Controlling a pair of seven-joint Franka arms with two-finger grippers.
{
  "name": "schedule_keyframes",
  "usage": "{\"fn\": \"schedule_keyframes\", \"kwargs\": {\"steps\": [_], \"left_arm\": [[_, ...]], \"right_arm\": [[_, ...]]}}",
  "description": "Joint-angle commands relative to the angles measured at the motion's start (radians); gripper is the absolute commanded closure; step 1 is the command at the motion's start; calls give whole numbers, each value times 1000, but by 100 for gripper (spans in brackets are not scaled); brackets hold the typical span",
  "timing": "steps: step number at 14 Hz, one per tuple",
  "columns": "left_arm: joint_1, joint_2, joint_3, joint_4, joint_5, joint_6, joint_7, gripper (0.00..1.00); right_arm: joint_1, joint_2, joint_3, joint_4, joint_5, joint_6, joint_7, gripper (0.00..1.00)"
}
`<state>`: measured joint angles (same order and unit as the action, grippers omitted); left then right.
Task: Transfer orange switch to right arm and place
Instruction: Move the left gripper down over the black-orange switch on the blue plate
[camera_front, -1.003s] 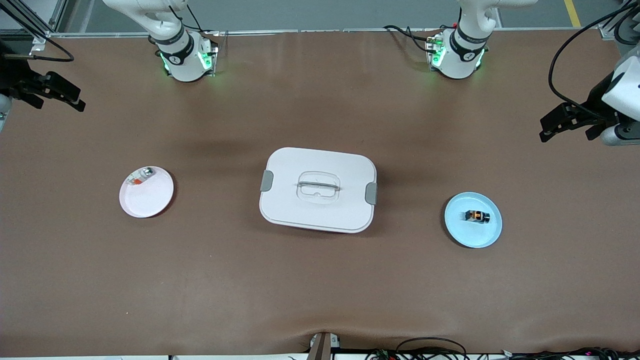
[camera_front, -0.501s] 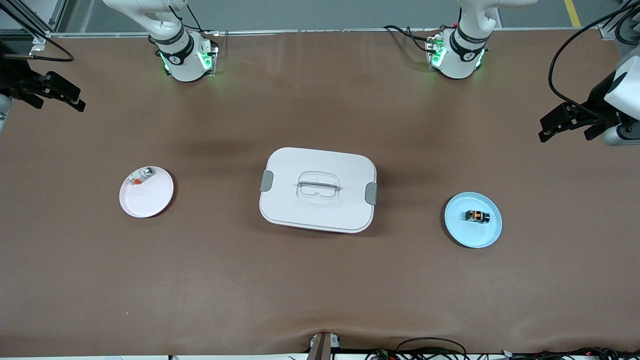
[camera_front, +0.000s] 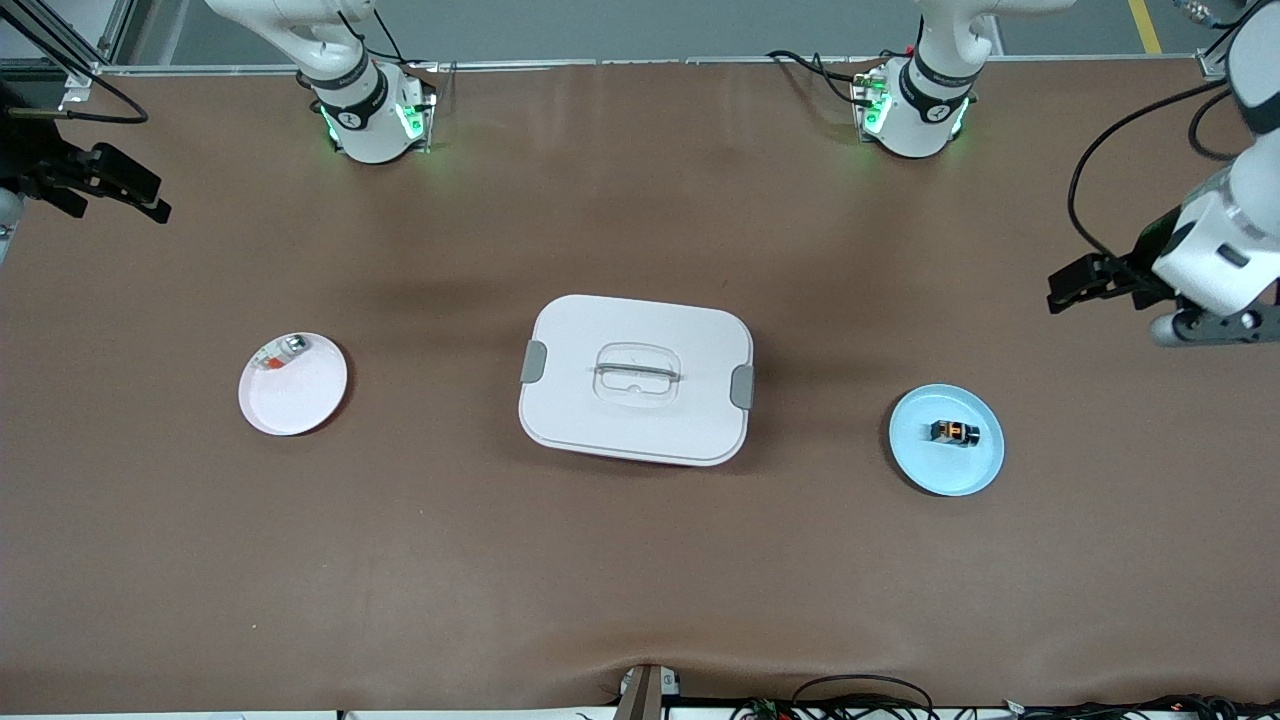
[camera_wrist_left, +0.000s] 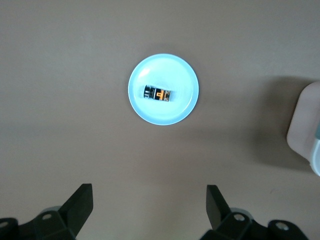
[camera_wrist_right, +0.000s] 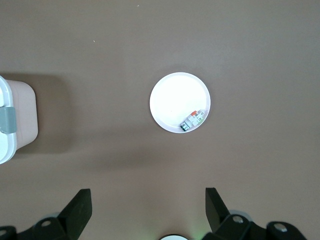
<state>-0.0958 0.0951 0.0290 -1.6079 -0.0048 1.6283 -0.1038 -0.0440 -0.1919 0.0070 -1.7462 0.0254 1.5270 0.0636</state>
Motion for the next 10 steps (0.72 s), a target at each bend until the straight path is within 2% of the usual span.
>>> {"fn": "schedule_keyframes", "kwargs": {"steps": [1,10], "left_arm": [[1,69,5,22,-9,4,18,0],[1,247,5,-7,17,226,30,0]], "right_arm": [[-20,-14,11,-6,18,-4,-15,0],[-19,-14,11,-7,18,1,-15,0]]}}
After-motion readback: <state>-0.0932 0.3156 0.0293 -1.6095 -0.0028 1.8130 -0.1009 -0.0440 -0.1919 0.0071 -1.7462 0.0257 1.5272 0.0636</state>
